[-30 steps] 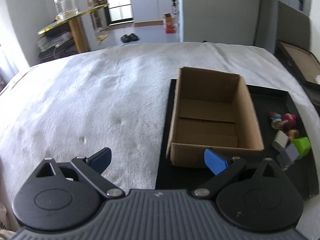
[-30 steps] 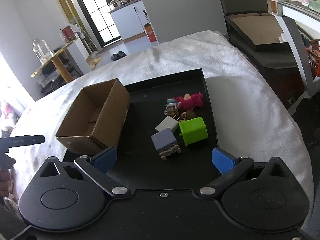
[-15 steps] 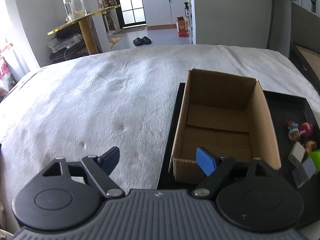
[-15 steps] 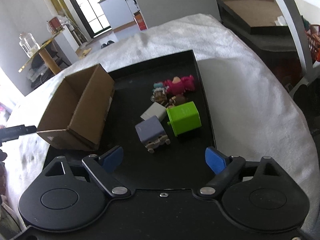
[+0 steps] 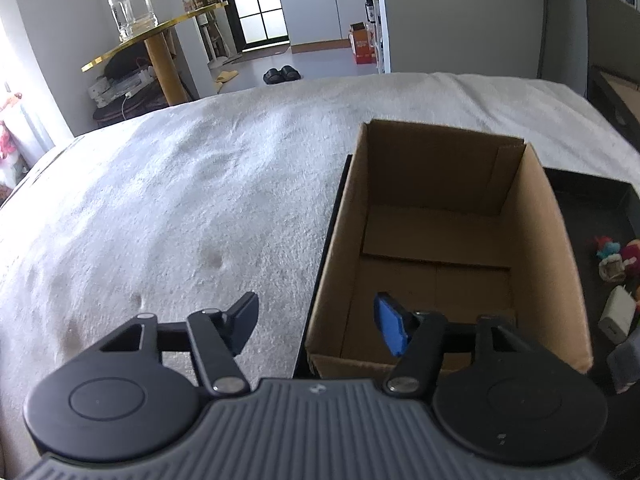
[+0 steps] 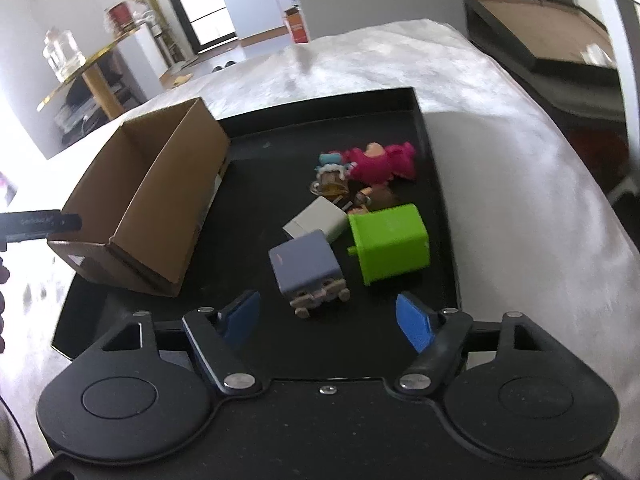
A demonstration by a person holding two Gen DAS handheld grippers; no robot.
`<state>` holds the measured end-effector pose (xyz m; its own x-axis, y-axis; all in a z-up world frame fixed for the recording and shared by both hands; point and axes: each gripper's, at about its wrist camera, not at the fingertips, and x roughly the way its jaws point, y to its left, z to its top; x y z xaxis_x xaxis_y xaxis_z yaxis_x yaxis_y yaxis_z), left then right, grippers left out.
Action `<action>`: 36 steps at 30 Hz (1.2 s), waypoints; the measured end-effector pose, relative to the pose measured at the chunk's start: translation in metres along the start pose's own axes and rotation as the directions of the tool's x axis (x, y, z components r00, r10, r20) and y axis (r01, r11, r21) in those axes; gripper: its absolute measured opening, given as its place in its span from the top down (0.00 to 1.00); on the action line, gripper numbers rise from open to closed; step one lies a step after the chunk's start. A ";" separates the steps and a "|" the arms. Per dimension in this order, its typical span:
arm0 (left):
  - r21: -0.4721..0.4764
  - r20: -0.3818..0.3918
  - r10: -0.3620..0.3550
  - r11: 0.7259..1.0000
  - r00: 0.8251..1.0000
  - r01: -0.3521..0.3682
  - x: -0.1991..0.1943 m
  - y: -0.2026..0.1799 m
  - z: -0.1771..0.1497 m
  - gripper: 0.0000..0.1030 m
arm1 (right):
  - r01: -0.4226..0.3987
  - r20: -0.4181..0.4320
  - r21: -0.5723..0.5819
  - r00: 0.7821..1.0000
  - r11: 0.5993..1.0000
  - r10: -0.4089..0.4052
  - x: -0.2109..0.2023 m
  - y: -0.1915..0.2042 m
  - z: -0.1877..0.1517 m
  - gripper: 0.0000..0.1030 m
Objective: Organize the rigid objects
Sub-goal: 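Move the right gripper down to the lavender wheeled cube and close on it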
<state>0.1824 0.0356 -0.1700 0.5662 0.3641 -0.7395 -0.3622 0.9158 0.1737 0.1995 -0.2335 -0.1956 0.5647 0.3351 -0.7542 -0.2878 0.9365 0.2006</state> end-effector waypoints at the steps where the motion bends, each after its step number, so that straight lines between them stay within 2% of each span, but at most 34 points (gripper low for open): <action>1: -0.002 -0.006 0.005 1.000 1.000 -0.005 0.002 -0.001 0.000 0.39 | -0.002 0.004 -0.012 1.000 1.000 0.002 0.002 0.002 0.001 0.29; 6: -0.014 -0.016 0.022 1.000 1.000 -0.022 0.008 -0.001 -0.002 0.40 | 0.011 -0.001 -0.072 1.000 0.997 -0.011 0.018 0.010 0.004 0.30; 10: -0.018 -0.014 0.041 0.999 0.999 -0.041 0.010 -0.001 -0.004 0.55 | 0.014 0.010 -0.111 1.000 0.994 -0.013 0.026 0.015 0.006 0.30; 16: -0.018 -0.010 0.049 0.999 0.999 -0.049 0.010 -0.002 -0.003 0.66 | 0.027 0.001 -0.114 1.000 0.993 -0.027 0.038 0.016 0.007 0.30; 21: -0.004 0.001 0.043 0.999 0.999 -0.043 0.009 -0.003 -0.003 0.70 | 0.022 0.016 -0.137 1.000 0.990 -0.020 0.041 0.023 0.007 0.30; 24: 0.006 0.010 0.028 1.000 1.000 -0.028 0.009 -0.004 -0.005 0.81 | 0.014 0.025 -0.162 1.000 0.987 -0.010 0.042 0.030 0.007 0.31; 27: 0.015 0.027 0.019 1.000 0.999 -0.020 0.006 -0.005 -0.005 0.83 | 0.019 0.029 -0.168 0.999 0.986 -0.014 0.044 0.031 0.008 0.37; 30: 0.015 0.035 0.001 1.000 0.999 -0.001 0.003 -0.004 -0.007 0.85 | 0.030 0.022 -0.167 0.999 0.986 -0.027 0.046 0.027 0.009 0.56; 36: 0.016 0.048 -0.022 1.000 0.999 0.021 -0.007 -0.003 -0.012 0.90 | 0.021 0.015 -0.166 1.000 0.986 -0.019 0.047 0.027 0.007 0.57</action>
<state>0.1712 0.0283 -0.1733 0.6087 0.3516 -0.7112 -0.3384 0.9259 0.1681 0.2234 -0.1923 -0.2211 0.5818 0.3188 -0.7482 -0.4001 0.9131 0.0779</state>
